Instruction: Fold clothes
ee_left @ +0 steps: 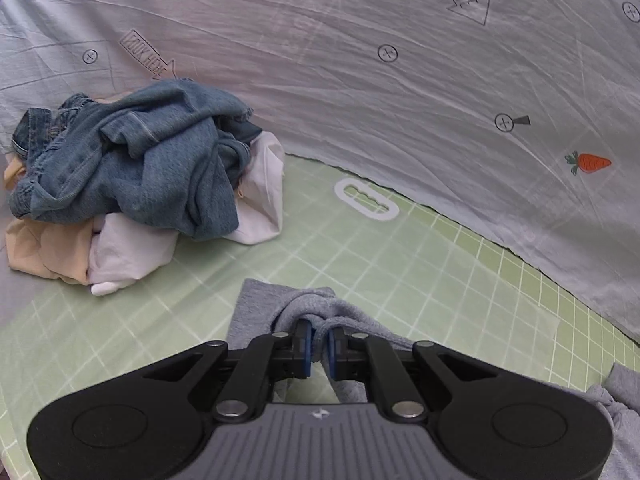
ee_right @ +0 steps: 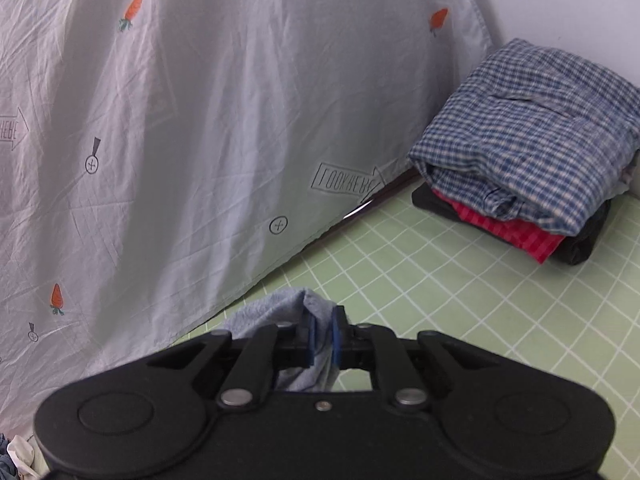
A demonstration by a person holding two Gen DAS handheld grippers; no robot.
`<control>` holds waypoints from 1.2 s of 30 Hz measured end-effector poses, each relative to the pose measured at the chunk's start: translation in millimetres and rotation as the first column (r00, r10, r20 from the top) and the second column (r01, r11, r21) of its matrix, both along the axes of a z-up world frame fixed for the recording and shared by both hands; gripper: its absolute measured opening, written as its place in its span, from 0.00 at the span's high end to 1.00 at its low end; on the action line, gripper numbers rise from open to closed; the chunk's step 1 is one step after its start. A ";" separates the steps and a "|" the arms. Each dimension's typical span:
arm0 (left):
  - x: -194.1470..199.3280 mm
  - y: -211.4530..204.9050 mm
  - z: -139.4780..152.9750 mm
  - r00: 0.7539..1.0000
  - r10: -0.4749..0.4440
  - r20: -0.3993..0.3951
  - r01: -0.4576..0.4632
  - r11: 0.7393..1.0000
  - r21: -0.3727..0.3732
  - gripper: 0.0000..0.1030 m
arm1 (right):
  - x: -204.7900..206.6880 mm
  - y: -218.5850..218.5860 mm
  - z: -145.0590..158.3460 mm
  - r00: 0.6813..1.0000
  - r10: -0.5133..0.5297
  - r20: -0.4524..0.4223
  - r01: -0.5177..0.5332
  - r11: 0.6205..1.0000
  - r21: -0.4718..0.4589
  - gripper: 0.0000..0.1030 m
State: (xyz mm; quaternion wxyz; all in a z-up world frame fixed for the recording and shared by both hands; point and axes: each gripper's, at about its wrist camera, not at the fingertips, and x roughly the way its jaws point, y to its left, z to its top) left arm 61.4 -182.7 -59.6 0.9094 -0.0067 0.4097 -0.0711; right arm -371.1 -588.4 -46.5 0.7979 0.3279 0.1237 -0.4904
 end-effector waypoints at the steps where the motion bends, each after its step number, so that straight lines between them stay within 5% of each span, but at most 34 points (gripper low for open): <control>1: -1.3 8.8 7.5 1.000 0.021 0.022 -0.021 1.000 -0.002 0.91 | -11.1 6.9 4.8 1.000 -0.024 0.012 0.024 1.000 -0.010 0.92; 6: -10.7 50.5 21.3 0.994 0.098 0.042 -0.098 0.995 0.001 0.91 | -57.5 39.8 4.2 0.983 -0.148 -0.105 0.141 0.987 -0.076 0.94; 12: -23.3 92.2 -23.3 0.977 0.189 -0.096 -0.178 0.977 0.113 0.91 | -109.2 44.9 -44.3 0.890 -0.283 -0.357 0.293 0.956 -0.026 1.00; 16: -35.6 104.0 -35.9 0.974 0.143 -0.173 -0.131 0.988 0.083 0.87 | -114.7 40.9 -63.9 0.923 -0.199 -0.330 0.241 0.967 0.088 0.99; 22: -37.0 94.2 -15.7 0.982 0.140 -0.130 -0.140 0.990 0.008 0.64 | -41.3 45.5 -64.4 0.960 -0.011 -0.280 0.040 0.995 0.095 0.77; 24: -36.9 90.4 -7.5 0.985 0.141 -0.104 -0.142 0.990 -0.009 0.45 | -12.4 46.5 -61.6 0.967 0.057 -0.247 -0.033 0.994 0.101 0.68; 26: -37.8 86.9 -0.3 0.987 0.140 -0.075 -0.141 0.990 -0.019 0.38 | 15.5 48.2 -59.3 0.966 0.132 -0.220 -0.109 0.988 0.113 0.59; 31: -39.8 78.4 5.8 0.990 0.121 -0.067 -0.123 0.992 -0.029 0.33 | 91.3 49.8 -56.0 0.942 0.322 -0.098 -0.300 0.935 0.189 0.47; 36: -41.8 60.5 -5.4 0.991 0.054 -0.119 -0.057 0.998 -0.022 0.31 | 162.2 48.5 -59.6 0.939 0.344 0.006 -0.331 0.899 0.287 0.37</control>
